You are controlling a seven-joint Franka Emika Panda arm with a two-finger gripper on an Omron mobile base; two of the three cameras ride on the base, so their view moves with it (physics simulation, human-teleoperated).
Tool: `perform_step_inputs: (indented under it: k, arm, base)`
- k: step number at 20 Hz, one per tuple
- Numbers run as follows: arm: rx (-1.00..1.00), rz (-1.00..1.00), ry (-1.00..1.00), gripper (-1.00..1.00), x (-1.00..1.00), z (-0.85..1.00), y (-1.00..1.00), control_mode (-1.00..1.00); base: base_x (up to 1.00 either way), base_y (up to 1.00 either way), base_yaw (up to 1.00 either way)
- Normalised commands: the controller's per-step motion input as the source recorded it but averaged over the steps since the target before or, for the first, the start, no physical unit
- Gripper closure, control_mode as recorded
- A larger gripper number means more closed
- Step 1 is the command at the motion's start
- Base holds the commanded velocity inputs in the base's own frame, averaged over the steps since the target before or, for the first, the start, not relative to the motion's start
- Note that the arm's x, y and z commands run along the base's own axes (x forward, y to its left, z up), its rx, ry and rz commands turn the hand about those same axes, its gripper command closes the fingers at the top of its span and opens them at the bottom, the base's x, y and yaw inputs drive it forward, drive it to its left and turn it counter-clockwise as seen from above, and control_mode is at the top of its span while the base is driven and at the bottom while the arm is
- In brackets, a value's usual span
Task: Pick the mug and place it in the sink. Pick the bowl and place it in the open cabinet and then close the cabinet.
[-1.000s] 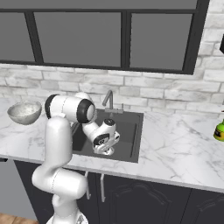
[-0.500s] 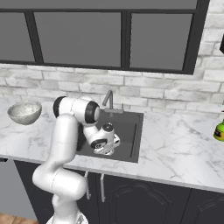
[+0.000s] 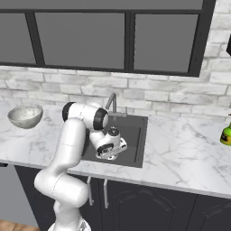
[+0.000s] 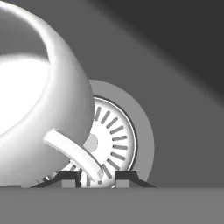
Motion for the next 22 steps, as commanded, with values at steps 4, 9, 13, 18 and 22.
perform_step_inputs:
  k: [4,9,13,18,22]
  arm:
    - [0.00,-0.06,0.00,-1.00,0.15,0.00,0.03,-1.00]
    - [0.00,0.00,-0.01,-1.00,-0.04,0.37,0.00,-1.00]
    - [0.00,0.00,-0.04,-1.00,-0.22,0.65,0.00,-1.00]
    - [0.00,0.00,-0.05,-1.00,-0.36,0.62,0.00,-1.00]
    - [0.00,0.00,-0.09,-1.00,-0.42,0.75,-0.01,-1.00]
  base:
    - [0.00,0.00,0.00]
    - [0.00,0.00,0.00]
    - [0.00,0.00,0.00]
    - [0.00,0.00,0.00]
    - [0.00,0.00,0.00]
